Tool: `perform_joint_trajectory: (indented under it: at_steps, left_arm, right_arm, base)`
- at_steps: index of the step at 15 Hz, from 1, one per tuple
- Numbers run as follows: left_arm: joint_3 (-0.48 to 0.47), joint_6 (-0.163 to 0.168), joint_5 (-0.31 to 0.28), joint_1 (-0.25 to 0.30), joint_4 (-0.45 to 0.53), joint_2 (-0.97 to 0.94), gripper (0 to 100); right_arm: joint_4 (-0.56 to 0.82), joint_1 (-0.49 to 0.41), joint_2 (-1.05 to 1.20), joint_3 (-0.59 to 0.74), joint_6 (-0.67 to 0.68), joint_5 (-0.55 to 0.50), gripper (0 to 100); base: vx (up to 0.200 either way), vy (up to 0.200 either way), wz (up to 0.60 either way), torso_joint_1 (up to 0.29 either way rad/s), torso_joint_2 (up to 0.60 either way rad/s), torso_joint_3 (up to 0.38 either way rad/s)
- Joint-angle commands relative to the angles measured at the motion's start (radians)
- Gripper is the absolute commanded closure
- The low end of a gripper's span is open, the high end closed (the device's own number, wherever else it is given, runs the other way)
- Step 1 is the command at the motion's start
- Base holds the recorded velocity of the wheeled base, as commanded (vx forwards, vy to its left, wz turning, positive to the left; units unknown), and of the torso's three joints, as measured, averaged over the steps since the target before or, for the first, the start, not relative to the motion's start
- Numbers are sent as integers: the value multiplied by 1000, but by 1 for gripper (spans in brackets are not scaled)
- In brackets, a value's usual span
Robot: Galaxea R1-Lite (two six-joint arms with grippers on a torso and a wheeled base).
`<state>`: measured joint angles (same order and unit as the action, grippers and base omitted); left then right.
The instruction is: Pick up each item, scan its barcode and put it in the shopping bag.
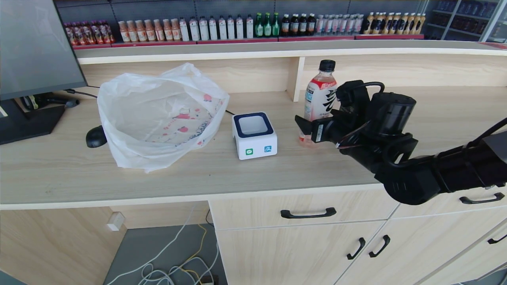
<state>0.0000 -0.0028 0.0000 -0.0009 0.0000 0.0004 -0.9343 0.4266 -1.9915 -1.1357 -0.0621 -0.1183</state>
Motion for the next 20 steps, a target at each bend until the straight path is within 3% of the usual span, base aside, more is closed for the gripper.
perform_joint_trajectory:
  at_steps: [1,14,15,20]
  left_arm:
    - [0,0,0,-1,0,0,0]
    - [0,0,0,-1,0,0,0]
    - [0,0,0,-1,0,0,0]
    - [0,0,0,1,0,0,0]
  right_arm:
    - [5,0,-9,-22,-1,0,0]
    - [11,0,-36,-82,-2,-6,0]
    - [11,1,-36,-81,-2,-6,100]
    - [8,1,-29,-90,-2,-6,100]
  base:
    - [0,0,0,0,0,0]
    - [0,0,0,0,0,0]
    - [0,0,0,0,0,0]
    - [0,0,0,0,0,0]
